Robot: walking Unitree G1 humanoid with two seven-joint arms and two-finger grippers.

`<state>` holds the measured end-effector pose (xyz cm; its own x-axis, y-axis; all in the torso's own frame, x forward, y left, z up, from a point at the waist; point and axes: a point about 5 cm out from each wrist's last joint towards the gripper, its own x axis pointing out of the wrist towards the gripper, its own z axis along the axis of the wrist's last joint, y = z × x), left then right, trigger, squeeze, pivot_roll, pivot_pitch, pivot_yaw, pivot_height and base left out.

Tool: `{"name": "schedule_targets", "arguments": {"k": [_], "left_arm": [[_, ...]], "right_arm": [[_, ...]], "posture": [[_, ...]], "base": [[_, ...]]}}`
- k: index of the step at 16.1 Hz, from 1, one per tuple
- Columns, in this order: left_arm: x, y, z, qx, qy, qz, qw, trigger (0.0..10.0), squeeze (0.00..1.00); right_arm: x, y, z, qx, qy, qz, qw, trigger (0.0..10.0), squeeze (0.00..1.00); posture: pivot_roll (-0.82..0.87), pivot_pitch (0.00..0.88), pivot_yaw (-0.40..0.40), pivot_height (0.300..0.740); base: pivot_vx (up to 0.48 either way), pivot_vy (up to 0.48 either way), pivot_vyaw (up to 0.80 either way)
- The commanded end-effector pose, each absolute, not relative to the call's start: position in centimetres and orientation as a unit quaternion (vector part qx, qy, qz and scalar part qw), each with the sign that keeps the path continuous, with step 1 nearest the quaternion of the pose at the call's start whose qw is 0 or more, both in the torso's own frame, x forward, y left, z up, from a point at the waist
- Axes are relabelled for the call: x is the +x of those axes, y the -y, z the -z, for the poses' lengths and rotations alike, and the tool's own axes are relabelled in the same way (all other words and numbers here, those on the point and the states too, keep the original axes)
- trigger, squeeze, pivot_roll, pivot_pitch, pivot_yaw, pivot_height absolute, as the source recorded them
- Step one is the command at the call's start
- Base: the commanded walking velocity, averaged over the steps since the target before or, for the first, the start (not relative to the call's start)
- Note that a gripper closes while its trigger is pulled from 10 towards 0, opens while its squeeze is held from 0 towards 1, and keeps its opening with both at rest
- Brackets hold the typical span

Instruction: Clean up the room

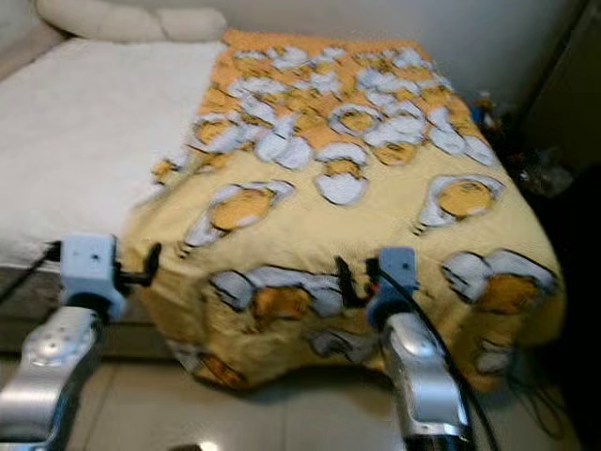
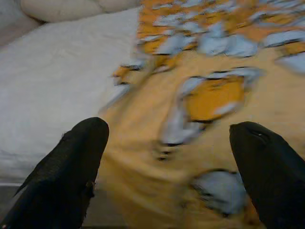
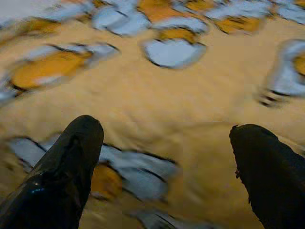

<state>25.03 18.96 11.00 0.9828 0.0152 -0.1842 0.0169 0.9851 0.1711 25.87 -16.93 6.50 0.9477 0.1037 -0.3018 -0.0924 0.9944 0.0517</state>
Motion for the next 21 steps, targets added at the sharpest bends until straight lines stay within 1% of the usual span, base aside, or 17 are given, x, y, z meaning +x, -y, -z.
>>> {"name": "schedule_targets", "arguments": {"k": [1, 8, 18, 19, 21], "left_arm": [[25.16, -19.25, -11.58, 0.097, -0.085, -0.002, 0.992, 10.0, 0.58], [25.12, -18.74, -11.87, 0.103, -0.081, 0.011, 0.991, 10.0, 0.58], [25.04, -18.50, -11.88, 0.106, -0.081, 0.021, 0.991, 10.0, 0.58], [25.03, -18.42, -11.81, 0.090, -0.083, 0.018, 0.992, 10.0, 0.56], [25.04, -18.36, -11.88, 0.084, -0.084, 0.016, 0.993, 10.0, 0.55]], "right_arm": [[26.15, 16.71, -6.83, 0.026, -0.149, -0.051, 0.987, 10.0, 1.00], [25.74, 16.51, -6.65, 0.023, -0.158, -0.061, 0.985, 10.0, 1.00], [25.63, 16.25, -6.54, 0.019, -0.160, -0.065, 0.985, 10.0, 1.00], [25.66, 16.26, -6.52, 0.018, -0.160, -0.066, 0.985, 10.0, 1.00], [25.67, 16.26, -6.25, 0.016, -0.170, -0.070, 0.983, 10.0, 1.00]], "posture": [[0.03, 0.000, -0.013, 0.740], [0.04, 0.000, -0.030, 0.740], [0.04, 0.000, -0.031, 0.740], [0.04, 0.000, -0.031, 0.740], [0.05, 0.000, -0.035, 0.740]], "base": [[0.000, -0.337, 0.00], [0.000, -0.334, 0.00], [0.000, -0.335, 0.00], [0.000, 0.000, 0.00], [0.000, 0.000, 0.00]]}}
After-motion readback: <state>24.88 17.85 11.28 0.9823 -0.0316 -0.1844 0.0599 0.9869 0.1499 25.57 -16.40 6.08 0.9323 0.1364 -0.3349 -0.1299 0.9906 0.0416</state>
